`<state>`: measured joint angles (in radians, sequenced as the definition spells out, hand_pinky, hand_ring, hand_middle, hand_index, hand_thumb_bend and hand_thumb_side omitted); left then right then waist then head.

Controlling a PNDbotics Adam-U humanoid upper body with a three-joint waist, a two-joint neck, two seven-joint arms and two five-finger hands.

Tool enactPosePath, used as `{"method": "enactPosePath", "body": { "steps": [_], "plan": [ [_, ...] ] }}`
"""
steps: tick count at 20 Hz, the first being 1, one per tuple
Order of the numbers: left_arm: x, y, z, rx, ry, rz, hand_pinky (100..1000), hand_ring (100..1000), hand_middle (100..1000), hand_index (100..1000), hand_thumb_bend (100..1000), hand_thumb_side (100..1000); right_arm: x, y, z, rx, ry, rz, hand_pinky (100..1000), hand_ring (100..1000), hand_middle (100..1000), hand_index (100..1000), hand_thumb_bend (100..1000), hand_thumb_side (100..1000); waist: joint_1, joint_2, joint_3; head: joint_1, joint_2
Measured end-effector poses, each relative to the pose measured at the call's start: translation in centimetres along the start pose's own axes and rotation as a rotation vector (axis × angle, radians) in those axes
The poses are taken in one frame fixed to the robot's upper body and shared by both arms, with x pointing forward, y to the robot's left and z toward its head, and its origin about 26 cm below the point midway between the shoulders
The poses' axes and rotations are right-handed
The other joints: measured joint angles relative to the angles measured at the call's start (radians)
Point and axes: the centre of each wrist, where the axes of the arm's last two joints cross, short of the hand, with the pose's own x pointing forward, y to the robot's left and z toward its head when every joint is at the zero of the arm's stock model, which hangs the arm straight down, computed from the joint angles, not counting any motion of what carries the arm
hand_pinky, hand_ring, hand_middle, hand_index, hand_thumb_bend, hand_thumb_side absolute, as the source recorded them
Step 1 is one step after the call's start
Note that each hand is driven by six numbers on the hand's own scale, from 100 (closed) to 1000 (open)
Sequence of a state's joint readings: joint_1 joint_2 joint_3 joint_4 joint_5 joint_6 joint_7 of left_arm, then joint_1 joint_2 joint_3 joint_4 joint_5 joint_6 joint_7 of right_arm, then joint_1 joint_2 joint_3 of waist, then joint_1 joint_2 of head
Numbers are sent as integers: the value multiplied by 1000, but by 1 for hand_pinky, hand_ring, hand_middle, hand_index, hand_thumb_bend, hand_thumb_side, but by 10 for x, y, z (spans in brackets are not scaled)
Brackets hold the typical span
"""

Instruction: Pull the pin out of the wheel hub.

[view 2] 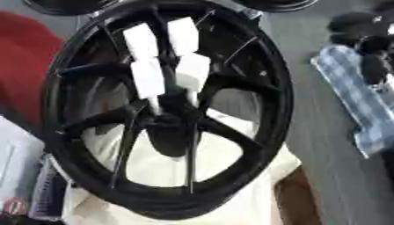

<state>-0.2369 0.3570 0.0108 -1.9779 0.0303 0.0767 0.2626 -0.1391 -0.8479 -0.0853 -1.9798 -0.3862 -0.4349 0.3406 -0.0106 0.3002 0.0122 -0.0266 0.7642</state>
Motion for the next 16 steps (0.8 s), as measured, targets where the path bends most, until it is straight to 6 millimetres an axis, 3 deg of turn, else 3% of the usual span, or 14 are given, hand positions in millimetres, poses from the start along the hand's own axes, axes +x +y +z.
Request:
{"method": "enactPosePath", "body": {
  "steps": [5, 9, 10, 14, 16],
  "plan": [
    [0, 1, 0, 2, -2, -8, 785, 796, 594, 755, 100, 636, 9, -16, -6, 103, -11, 120, 914, 919, 849, 793, 100, 403, -5, 0, 3, -11, 0],
    [0, 2, 0, 5, -3, -10, 785, 796, 594, 755, 100, 636, 11, -18, -8, 130, -17, 152, 914, 919, 849, 793, 100, 403, -5, 0, 4, -12, 0],
    [0, 2, 0, 5, -3, -10, 785, 796, 593, 754, 100, 637, 12, -18, -8, 133, -17, 155, 895, 917, 846, 805, 100, 366, -5, 0, 4, -12, 0],
    [1, 3, -1, -4, -4, -19, 785, 797, 592, 752, 100, 639, 17, -21, -22, 219, -64, 207, 875, 893, 822, 797, 100, 319, -39, 1, 40, -38, 0],
    [1, 3, -1, -13, -3, -22, 785, 797, 593, 752, 100, 639, 23, -28, -33, 290, -86, 264, 871, 890, 819, 796, 146, 318, -46, 1, 43, -48, 0]
  ]
}}
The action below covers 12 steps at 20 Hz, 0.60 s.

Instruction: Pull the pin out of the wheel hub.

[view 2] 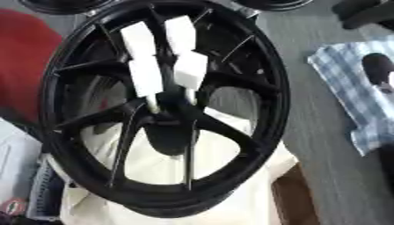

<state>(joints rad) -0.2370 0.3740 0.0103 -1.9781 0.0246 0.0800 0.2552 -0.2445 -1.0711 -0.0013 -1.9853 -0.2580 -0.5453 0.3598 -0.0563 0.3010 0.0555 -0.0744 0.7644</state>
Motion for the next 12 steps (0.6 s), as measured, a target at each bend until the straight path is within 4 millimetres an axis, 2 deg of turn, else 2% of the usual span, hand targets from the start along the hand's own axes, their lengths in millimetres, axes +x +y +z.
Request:
{"method": "enactPosePath", "body": {
  "steps": [2, 6, 9, 12],
  "plan": [
    [0, 0, 0, -5, -1, -3, 785, 797, 593, 752, 100, 640, 4, -12, -8, 77, -8, 61, 871, 893, 822, 798, 211, 322, 4, 2, 7, -9, 0],
    [2, -1, -2, -15, -5, 0, 784, 798, 593, 753, 100, 643, 13, -31, -21, 248, -14, 181, 885, 917, 845, 811, 272, 308, -3, 9, 32, -30, -1],
    [2, -3, -2, -32, -4, 5, 784, 798, 593, 753, 100, 647, 17, -37, -27, 361, -24, 251, 891, 927, 854, 816, 272, 340, -4, 14, 40, -49, -2],
    [3, -4, -2, -40, -3, 10, 784, 798, 593, 753, 100, 647, 19, -38, -35, 438, -23, 300, 890, 927, 853, 813, 227, 333, -5, 16, 44, -62, -2]
  ]
}}
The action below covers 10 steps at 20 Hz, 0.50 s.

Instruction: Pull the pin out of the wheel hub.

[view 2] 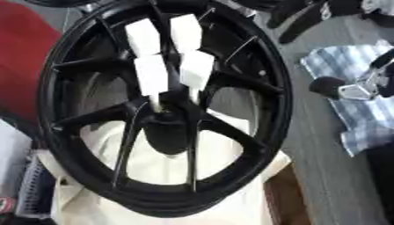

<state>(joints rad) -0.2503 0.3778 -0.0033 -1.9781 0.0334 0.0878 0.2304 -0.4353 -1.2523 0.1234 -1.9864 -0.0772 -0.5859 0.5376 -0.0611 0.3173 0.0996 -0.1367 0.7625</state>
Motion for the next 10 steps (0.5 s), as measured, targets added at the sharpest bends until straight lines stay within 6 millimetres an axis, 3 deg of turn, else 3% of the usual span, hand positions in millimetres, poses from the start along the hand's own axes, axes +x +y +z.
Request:
{"method": "enactPosePath", "body": {
  "steps": [4, 5, 6, 10],
  "plan": [
    [1, -2, -1, -9, -5, 4, 784, 799, 594, 753, 100, 647, 1, -9, -11, 15, 3, 27, 890, 925, 852, 808, 179, 321, 2, 5, 6, -15, -1],
    [1, -2, -1, -11, -6, 5, 784, 799, 594, 753, 100, 647, 2, -12, -14, 6, 0, 29, 891, 926, 854, 808, 100, 333, 2, 5, 8, -20, -1],
    [1, -2, -2, -14, -7, 5, 784, 799, 594, 753, 100, 647, 2, -15, -17, -5, -4, 29, 893, 928, 856, 809, 151, 328, 1, 7, 11, -24, -4],
    [3, -4, -3, -24, -15, 10, 784, 799, 594, 753, 100, 646, 0, -24, -29, -42, -6, -4, 895, 930, 858, 806, 113, 341, -5, 17, 32, -43, -13]
  ]
}}
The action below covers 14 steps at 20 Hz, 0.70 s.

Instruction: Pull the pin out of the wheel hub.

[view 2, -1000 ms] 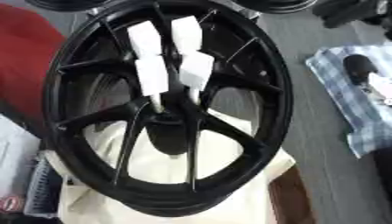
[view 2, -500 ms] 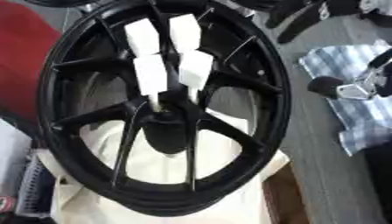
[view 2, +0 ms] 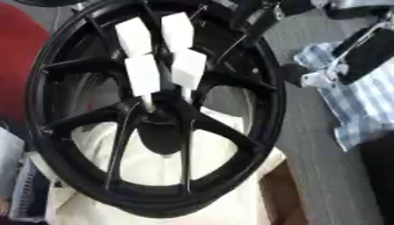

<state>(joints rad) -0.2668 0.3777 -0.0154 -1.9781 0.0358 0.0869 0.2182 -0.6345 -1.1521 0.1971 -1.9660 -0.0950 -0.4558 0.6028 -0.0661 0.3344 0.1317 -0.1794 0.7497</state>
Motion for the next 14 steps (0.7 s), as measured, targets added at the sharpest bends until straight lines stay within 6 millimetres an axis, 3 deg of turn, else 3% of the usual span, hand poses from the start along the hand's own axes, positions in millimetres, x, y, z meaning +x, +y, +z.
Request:
{"method": "enactPosePath", "body": {
  "steps": [10, 14],
  "plan": [
    [5, -2, -6, -8, -27, 10, 784, 800, 594, 753, 100, 651, -4, -7, -15, -59, 63, -110, 900, 942, 874, 828, 102, 375, -32, 32, 46, -28, -32],
    [7, -3, -9, -11, -40, 12, 784, 800, 594, 753, 100, 650, -4, -10, -20, -79, 74, -131, 905, 951, 885, 837, 100, 377, -41, 50, 71, -59, -49]
  ]
}}
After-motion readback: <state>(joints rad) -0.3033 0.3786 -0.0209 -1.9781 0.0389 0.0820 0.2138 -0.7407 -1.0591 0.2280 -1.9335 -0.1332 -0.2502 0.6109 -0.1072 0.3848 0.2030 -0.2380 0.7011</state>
